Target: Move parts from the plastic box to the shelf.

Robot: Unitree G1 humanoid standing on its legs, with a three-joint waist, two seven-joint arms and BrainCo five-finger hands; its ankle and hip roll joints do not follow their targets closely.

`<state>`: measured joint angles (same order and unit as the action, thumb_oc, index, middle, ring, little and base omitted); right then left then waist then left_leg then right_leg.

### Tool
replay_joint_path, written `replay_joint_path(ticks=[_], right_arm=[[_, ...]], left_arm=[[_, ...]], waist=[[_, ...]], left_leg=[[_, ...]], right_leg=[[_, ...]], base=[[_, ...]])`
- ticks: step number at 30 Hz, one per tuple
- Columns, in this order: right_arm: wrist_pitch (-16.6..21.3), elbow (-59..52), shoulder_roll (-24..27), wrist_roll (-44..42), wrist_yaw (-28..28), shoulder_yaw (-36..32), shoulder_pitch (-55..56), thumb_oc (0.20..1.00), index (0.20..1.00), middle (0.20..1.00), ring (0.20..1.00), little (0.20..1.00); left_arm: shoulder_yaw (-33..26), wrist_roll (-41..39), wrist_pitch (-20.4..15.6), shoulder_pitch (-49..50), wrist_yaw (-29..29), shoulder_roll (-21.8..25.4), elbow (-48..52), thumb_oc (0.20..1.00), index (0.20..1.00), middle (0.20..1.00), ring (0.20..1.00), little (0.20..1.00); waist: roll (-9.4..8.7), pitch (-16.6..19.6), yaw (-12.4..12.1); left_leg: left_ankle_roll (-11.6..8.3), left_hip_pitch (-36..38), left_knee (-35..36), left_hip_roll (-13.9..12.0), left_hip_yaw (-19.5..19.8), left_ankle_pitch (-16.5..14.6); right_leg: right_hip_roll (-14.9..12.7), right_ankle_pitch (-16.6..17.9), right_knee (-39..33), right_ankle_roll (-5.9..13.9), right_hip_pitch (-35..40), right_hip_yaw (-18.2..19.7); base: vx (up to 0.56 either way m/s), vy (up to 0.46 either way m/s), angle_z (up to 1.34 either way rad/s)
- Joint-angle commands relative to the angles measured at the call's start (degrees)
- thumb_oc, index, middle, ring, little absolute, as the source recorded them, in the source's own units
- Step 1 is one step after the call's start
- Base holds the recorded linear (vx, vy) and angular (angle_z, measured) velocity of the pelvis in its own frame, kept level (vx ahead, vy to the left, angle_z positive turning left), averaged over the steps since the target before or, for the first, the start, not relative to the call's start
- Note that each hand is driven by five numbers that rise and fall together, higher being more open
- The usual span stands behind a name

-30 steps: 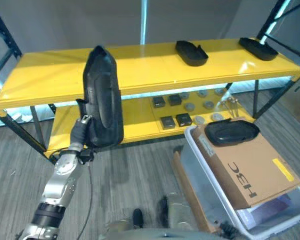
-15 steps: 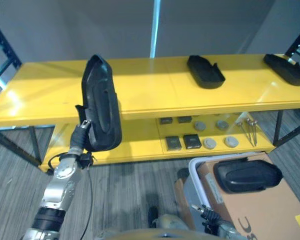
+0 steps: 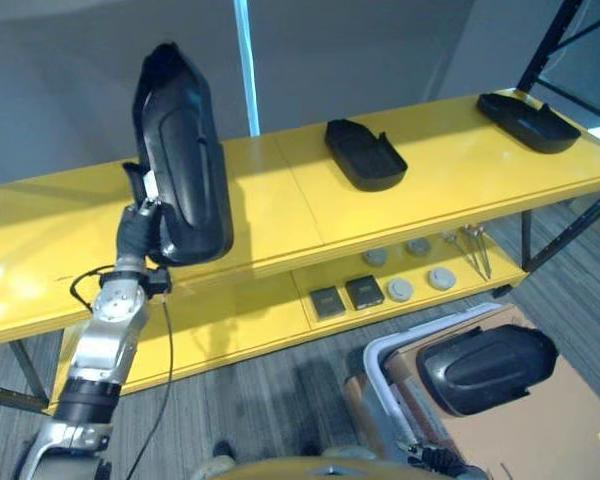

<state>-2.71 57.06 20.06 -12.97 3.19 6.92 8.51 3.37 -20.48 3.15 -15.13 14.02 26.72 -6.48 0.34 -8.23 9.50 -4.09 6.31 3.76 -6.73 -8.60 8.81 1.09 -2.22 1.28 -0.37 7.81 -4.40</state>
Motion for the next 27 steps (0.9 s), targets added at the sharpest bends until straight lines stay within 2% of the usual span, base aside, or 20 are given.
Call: replay_joint_path(ticks=[1, 3, 6, 10, 15, 18, 19, 22, 27], right_arm=[[-0.75, -0.70, 0.43, 4.15, 1.12, 3.81, 2.22, 1.000, 1.000, 1.000, 1.000, 1.000], [-1.22, -0.72, 1.03, 5.31, 1.87, 4.38, 2.49, 1.000, 1.000, 1.000, 1.000, 1.000], [-1.10, 0.48, 2.13, 7.14, 3.10, 5.70, 2.72, 1.000, 1.000, 1.000, 1.000, 1.000], [-0.40, 1.32, 2.99, 8.10, 3.93, 6.82, 2.61, 1.000, 1.000, 1.000, 1.000, 1.000], [-0.91, 0.69, 5.17, 6.08, 5.17, 8.90, 1.00, 1.000, 1.000, 1.000, 1.000, 1.000], [-0.39, 1.10, 5.76, 4.66, 5.38, 9.99, -0.48, 1.000, 1.000, 1.000, 1.000, 1.000], [1.06, 2.51, 6.31, 3.81, 5.78, 10.93, -2.20, 1.000, 1.000, 1.000, 1.000, 1.000], [2.26, 3.20, 6.47, 2.39, 5.35, 12.46, -3.60, 1.000, 1.000, 1.000, 1.000, 1.000], [3.77, 3.34, 6.76, 1.00, 5.21, 13.45, -4.40, 1.000, 1.000, 1.000, 1.000, 1.000]], left_arm=[[-1.82, 1.67, 0.39, -5.55, 5.73, 3.61, -6.35, 0.200, 0.200, 0.200, 0.200, 0.200], [-0.69, 2.65, 0.99, -8.26, 6.70, 4.33, -12.01, 0.200, 0.200, 0.200, 0.200, 0.200], [1.87, 3.43, 4.27, -15.23, 6.83, 6.04, -25.84, 0.200, 0.200, 0.200, 0.200, 0.200], [3.63, 5.02, 5.95, -20.60, 7.58, 7.34, -34.03, 0.200, 0.200, 0.200, 0.200, 0.200], [7.41, 4.35, 10.07, -28.81, 8.31, 9.47, -42.14, 0.200, 0.200, 0.200, 0.200, 0.200], [8.91, 4.56, 9.72, -32.12, 9.16, 9.83, -45.48, 0.200, 0.200, 0.200, 0.200, 0.200], [10.70, 4.28, 9.51, -36.35, 10.30, 10.46, -49.56, 0.200, 0.200, 0.200, 0.200, 0.200], [13.16, 3.53, 10.55, -41.52, 12.03, 11.42, -55.16, 0.200, 0.200, 0.200, 0.200, 0.200], [15.10, 3.70, 11.69, -45.17, 14.08, 12.53, -59.48, 0.200, 0.200, 0.200, 0.200, 0.200]], waist=[[-0.33, 1.22, 0.04], [-0.19, 1.37, 1.02], [-0.04, 1.64, 3.03], [-0.06, 1.79, 4.31], [-0.13, 0.77, 6.42], [-0.22, -0.62, 7.02], [-0.34, -2.66, 7.81], [-0.61, -5.29, 8.86], [-0.90, -7.32, 9.39]], left_leg=[[-0.30, -3.22, -4.04, -1.01, -2.77, -6.07], [-0.08, -2.56, -3.73, -1.05, -3.76, -6.27], [0.44, -1.49, -3.19, -1.08, -5.36, -6.74], [0.73, -1.46, -3.30, -1.13, -6.17, -7.08], [0.71, -3.98, -4.76, -1.69, -7.02, -7.59], [0.65, -5.69, -5.22, -1.83, -7.18, -7.59], [0.53, -7.65, -5.68, -1.99, -7.38, -7.35], [0.47, -9.91, -6.77, -2.27, -7.58, -7.35], [0.23, -12.26, -8.28, -2.67, -7.17, -7.03]], right_leg=[[-5.18, 5.37, -2.49, 6.73, -5.94, 1.78], [-5.22, 5.30, -2.20, 6.98, -6.12, 2.27], [-5.00, 5.25, -1.71, 7.31, -6.47, 3.69], [-4.72, 5.13, -1.16, 7.41, -7.15, 4.82], [-4.18, 4.65, 0.71, 7.30, -10.71, 6.60], [-4.05, 4.55, 1.39, 7.22, -12.66, 7.11], [-3.97, 4.54, 2.20, 7.06, -14.82, 7.57], [-3.89, 4.20, 3.37, 6.81, -17.08, 7.81], [-3.64, 4.09, 4.31, 6.19, -18.95, 7.87]], base=[[0.07, 0.087, -0.08], [0.07, 0.066, -0.32], [0.14, 0.063, -0.24], [0.09, 0.016, -0.14], [0.01, -0.002, -0.10], [-0.12, 0.002, -0.18], [-0.15, 0.001, -0.11], [-0.13, -0.023, -0.07], [-0.04, -0.036, -0.07]])
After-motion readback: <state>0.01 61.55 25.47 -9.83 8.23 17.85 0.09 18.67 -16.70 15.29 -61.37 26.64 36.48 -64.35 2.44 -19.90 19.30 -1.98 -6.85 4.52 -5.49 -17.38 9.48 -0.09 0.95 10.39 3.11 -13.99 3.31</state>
